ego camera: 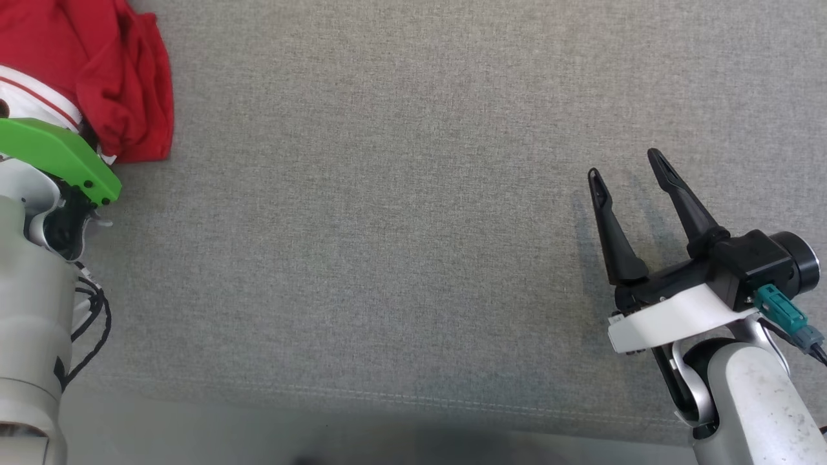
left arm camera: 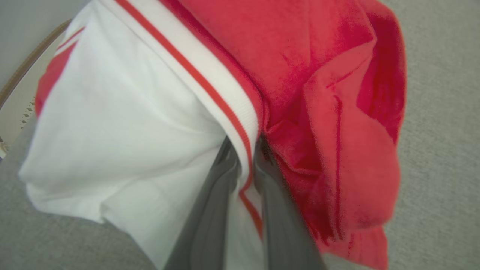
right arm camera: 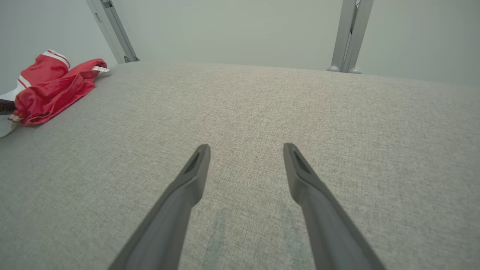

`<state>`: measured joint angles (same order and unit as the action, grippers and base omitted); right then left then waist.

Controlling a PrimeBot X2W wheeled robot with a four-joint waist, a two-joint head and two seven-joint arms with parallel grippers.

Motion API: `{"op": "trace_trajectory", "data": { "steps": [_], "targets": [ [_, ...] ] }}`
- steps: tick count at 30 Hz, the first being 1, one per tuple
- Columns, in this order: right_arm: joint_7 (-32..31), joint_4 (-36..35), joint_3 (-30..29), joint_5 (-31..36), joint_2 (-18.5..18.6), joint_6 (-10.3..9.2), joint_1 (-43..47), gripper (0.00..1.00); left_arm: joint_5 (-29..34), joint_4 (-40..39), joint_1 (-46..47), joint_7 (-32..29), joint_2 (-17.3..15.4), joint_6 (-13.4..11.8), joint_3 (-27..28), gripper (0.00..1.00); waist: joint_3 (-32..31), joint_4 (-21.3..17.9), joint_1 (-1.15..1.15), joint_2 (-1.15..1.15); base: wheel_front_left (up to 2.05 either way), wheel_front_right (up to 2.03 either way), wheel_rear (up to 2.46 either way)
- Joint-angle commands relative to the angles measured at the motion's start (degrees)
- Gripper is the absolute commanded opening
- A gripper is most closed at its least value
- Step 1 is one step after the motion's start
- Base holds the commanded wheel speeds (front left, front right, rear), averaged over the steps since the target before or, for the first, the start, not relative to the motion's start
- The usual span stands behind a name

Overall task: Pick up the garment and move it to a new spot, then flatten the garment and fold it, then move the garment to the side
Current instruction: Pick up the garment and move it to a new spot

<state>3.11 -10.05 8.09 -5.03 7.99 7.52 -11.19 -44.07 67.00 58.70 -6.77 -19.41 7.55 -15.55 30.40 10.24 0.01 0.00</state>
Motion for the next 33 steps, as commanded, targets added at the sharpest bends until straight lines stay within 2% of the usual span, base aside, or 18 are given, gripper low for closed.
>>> {"op": "trace_trajectory", "data": {
  "steps": [1,10,15,20,25,29,33],
  "targets": [
    [0.4,0.1,-0.1,0.3,-0.1,-0.06,-0.3,1.0,0.6,0.1,0.9,1.3,-0.5,-0.2,-0.3,0.0,-0.9,0.1,-0.01,0.0,0.0,0.0,0.0],
    [2.8,2.7,-0.5,-0.8,-1.9,-0.06,0.4,1.0,3.7,-2.0,2.5,17.5,-1.2,-0.6,-1.1,0.0,-6.7,0.0,-0.01,0.0,0.0,0.0,0.0],
    [4.4,4.5,-1.1,-1.2,-3.1,-0.06,1.4,1.0,5.0,-6.5,0.1,21.2,-0.4,-1.5,-1.4,0.0,-9.7,-0.9,-0.01,0.0,0.0,0.0,0.0],
    [6.1,6.1,-1.9,-1.8,-4.3,-0.06,2.3,1.0,7.1,-16.7,-5.2,22.0,1.1,-3.6,-1.5,0.0,-12.3,-2.5,-0.01,0.0,0.0,0.0,0.0],
    [7.5,7.2,-3.0,-2.3,-4.7,-0.06,3.1,1.0,9.6,-30.5,-14.3,21.3,4.1,-7.5,-4.0,0.0,-13.9,-4.4,-0.01,0.0,0.0,0.0,0.0],
    [8.3,8.2,-3.5,-2.7,-5.0,-0.06,3.6,1.0,11.0,-41.6,-20.6,17.8,5.7,-10.5,-7.3,0.0,-14.8,-6.7,-0.01,0.0,0.0,0.0,0.0],
    [9.3,8.9,-3.8,-3.6,-5.0,-0.06,3.4,1.0,11.4,-50.7,-25.3,13.4,7.1,-11.9,-11.2,0.0,-15.3,-9.5,-0.01,0.0,0.0,0.0,0.0]
  ]
}}
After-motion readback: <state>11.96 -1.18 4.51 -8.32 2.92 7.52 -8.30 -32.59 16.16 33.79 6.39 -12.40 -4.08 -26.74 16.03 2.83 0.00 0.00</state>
